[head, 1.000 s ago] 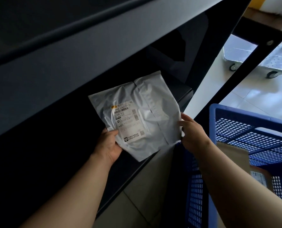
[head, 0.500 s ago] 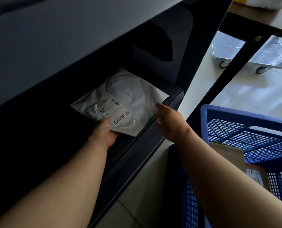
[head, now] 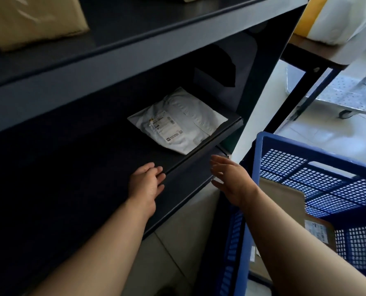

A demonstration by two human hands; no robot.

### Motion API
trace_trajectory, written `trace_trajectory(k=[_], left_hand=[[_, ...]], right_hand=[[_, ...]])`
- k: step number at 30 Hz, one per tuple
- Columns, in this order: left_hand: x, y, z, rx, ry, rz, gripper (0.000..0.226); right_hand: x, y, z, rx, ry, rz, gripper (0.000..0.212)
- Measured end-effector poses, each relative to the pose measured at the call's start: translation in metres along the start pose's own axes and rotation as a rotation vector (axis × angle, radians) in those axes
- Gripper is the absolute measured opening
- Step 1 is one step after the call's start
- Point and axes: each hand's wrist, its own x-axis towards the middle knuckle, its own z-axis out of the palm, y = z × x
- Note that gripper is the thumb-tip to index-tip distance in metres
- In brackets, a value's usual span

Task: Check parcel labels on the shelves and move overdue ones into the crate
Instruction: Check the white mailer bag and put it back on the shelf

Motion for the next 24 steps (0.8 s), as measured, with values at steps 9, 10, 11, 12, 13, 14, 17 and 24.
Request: trace_trajectory(k=[9, 10, 11, 12, 13, 14, 17, 24], left_hand=[[-0.146, -0.036, -0.109, -0.151, 0.133, 0.011, 0.026], [-0.158, -0.040, -0.123, -0.168, 0.149, 0.004, 0.026], [-0.169, -0.045, -0.139, -0.182, 0.164, -0.005, 0.026], [-0.180, -0.050, -0.156, -0.195, 0.181, -0.013, 0.025], [-0.191, -0.053, -0.175, -0.206, 0.200, -0.018, 0.025], [-0.201, -0.057, -0.195, -0.216, 0.219, -0.020, 0.025], [-0.226, -0.062, -0.256, -0.258, 0.302, -0.020, 0.024], [-0.264, -0.070, -0.398, -0.400, 0.470, -0.009, 0.022]], right_hand=[[-0.157, 0.037, 0.037, -0.202, -0.176, -0.043, 0.039], [-0.170, 0.042, 0.045, -0.229, -0.193, -0.047, 0.038], [-0.183, 0.046, 0.054, -0.248, -0.215, -0.051, 0.037], [-0.195, 0.050, 0.064, -0.252, -0.241, -0.052, 0.035], [-0.206, 0.056, 0.075, -0.249, -0.263, -0.044, 0.033], [-0.217, 0.061, 0.087, -0.247, -0.283, -0.035, 0.031], [-0.250, 0.077, 0.126, -0.285, -0.337, -0.018, 0.029], [-0.319, 0.132, 0.236, -0.430, -0.432, 0.007, 0.021]])
